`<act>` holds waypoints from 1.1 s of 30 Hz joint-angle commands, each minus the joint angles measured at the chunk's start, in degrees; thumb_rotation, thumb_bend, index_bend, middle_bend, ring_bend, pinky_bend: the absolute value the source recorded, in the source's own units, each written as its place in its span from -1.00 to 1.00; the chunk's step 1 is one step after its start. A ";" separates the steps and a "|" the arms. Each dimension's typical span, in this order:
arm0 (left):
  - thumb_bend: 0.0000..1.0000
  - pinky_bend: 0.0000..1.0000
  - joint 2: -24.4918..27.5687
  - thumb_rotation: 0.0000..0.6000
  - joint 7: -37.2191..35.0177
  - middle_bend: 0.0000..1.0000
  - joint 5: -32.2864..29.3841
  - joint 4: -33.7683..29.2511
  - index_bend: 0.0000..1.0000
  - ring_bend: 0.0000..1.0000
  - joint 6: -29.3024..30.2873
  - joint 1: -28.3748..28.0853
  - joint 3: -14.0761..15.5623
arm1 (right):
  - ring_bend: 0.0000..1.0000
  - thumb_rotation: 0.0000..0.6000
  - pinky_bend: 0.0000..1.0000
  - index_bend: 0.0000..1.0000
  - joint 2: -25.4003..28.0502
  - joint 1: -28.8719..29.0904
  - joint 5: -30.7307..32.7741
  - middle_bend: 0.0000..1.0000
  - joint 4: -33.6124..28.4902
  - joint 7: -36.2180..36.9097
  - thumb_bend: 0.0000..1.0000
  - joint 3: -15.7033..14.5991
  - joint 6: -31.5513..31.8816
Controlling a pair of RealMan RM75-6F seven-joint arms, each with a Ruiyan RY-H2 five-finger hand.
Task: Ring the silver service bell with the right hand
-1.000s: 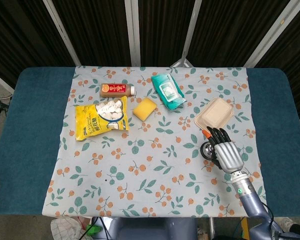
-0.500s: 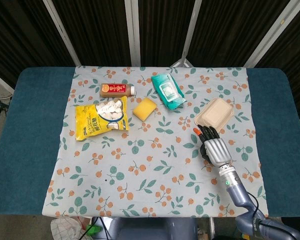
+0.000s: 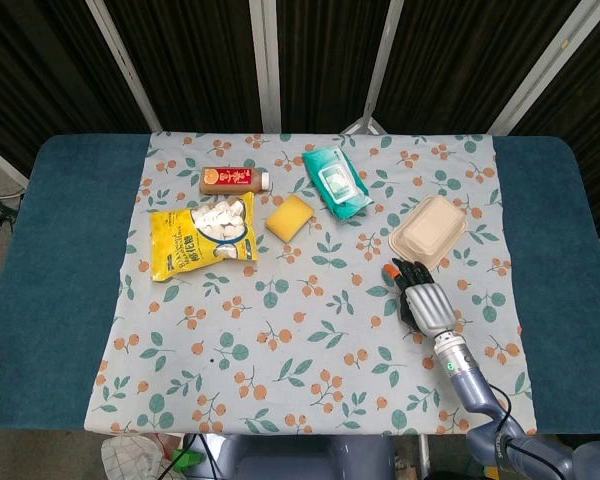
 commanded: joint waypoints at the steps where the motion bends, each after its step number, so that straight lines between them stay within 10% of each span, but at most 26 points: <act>1: -0.07 -0.85 -0.11 1.00 0.26 -1.00 -0.16 -0.04 -0.92 -1.00 -0.08 -0.07 -0.05 | -1.00 1.00 -1.00 -0.76 -0.84 0.15 -0.35 -1.00 1.56 1.45 0.96 -1.07 -0.72; 8: -0.07 -0.85 -0.21 1.00 0.64 -1.00 0.03 -0.23 -0.92 -1.00 -0.29 -0.22 0.14 | -1.00 1.00 -1.00 -0.76 1.24 0.77 -1.88 -1.00 -1.20 1.06 0.96 -1.07 1.94; 18: -0.07 -0.85 0.37 1.00 -1.00 -1.00 1.35 -0.17 -0.92 -1.00 0.50 0.20 0.55 | -1.00 1.00 -1.00 -0.76 19.59 -2.63 -4.17 -1.00 -29.06 -8.15 0.96 2.16 13.96; 25: -0.07 -0.85 0.62 1.00 -2.03 -1.00 2.69 -0.11 -0.92 -1.00 1.36 0.51 0.84 | -1.00 1.00 -1.00 -0.76 33.23 -11.38 -6.82 -1.00 -43.34 -15.81 0.96 -3.88 20.98; 33: -0.07 -0.85 0.73 1.00 -2.22 -1.00 2.80 -0.27 -0.92 -1.00 1.44 0.62 0.92 | -1.00 1.00 -1.00 -0.76 35.76 -17.79 -7.32 -1.00 -43.06 -12.62 0.96 -7.86 26.45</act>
